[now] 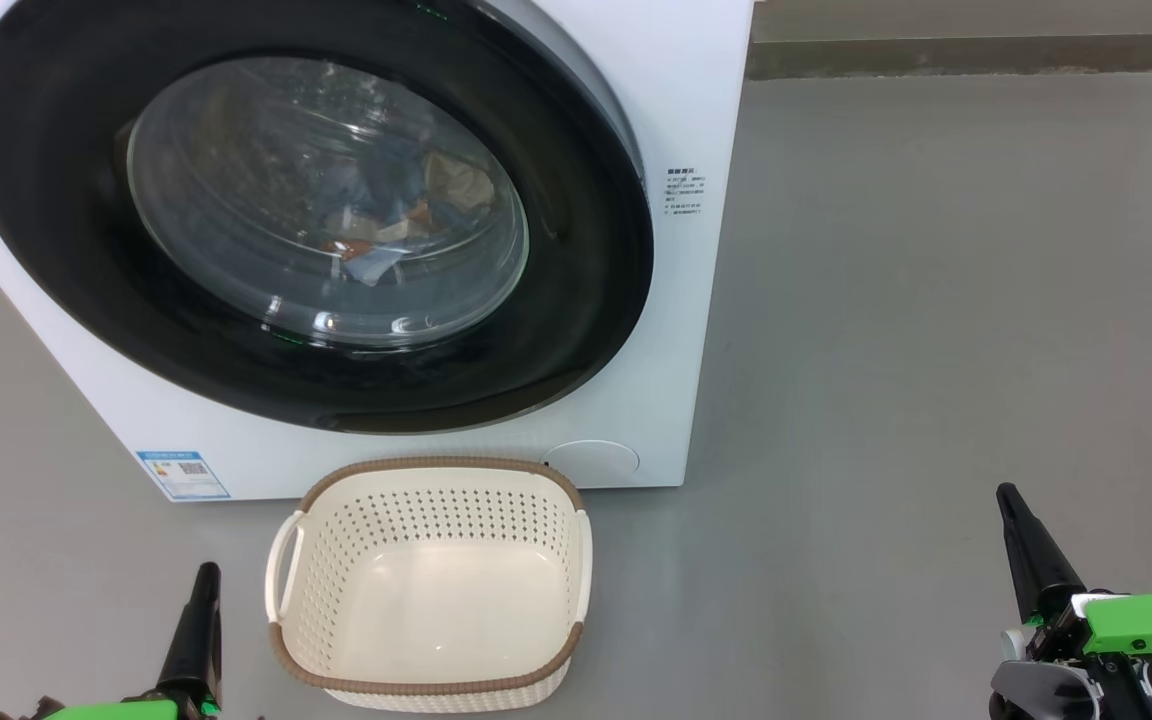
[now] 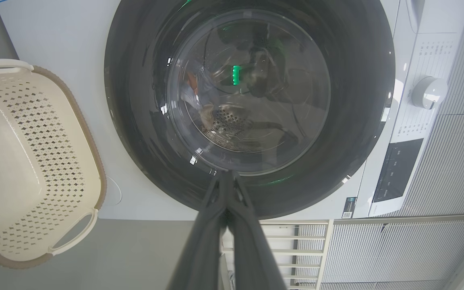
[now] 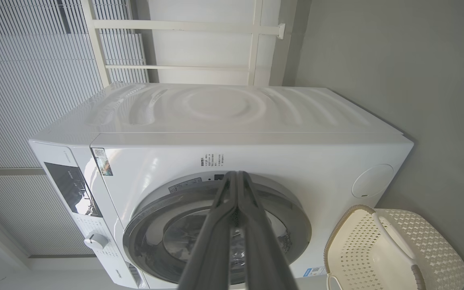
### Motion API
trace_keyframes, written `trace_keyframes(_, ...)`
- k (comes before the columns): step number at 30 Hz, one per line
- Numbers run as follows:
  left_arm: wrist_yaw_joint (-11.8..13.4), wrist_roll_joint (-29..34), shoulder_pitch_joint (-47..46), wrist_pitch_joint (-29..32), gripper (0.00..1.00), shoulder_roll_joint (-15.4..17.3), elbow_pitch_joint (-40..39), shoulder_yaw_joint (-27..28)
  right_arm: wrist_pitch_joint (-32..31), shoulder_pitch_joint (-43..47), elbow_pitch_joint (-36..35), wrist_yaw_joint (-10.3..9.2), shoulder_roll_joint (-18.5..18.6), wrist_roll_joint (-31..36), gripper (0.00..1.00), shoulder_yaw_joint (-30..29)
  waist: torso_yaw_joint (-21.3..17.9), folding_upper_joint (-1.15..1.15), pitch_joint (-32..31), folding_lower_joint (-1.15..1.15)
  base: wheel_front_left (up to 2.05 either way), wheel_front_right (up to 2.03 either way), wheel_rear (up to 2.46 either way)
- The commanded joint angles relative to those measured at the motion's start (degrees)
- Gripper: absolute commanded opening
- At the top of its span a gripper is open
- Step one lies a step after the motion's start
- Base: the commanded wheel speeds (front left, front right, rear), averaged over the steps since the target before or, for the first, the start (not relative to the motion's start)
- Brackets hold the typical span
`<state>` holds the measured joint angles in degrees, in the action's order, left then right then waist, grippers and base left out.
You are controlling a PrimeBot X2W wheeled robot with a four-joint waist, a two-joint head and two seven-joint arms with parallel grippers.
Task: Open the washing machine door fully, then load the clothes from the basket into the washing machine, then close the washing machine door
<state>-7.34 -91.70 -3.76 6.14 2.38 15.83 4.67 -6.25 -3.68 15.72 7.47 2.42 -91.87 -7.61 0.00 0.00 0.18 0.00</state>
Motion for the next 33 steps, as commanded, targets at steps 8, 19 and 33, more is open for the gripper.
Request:
trace_keyframes(8, -0.14, -0.41, -2.43, 0.40, 0.00, 0.50, -1.79, 1.91, -0.28, -2.51, -1.69, 0.02, 0.46, -0.25, 0.00, 1.04, 0.00, 0.00, 0.00, 0.00, 0.00, 0.00, 0.00)
trace_keyframes(19, -0.14, -0.42, -2.43, 0.40, 0.00, 0.50, -1.79, 1.90, -0.28, -2.50, -1.69, 0.02, 0.46, -0.26, 0.00, 1.05, 0.00, 0.00, 0.00, 0.00, 0.00, 0.00, 0.00)
trace_keyframes(33, -0.14, -0.43, -2.43, 0.39, 0.00, 0.50, -1.79, 1.89, -0.27, -2.50, -1.69, 0.02, 0.46, -0.27, 0.00, 1.06, 0.00, 0.00, 0.00, 0.00, 0.00, 0.00, 0.00)
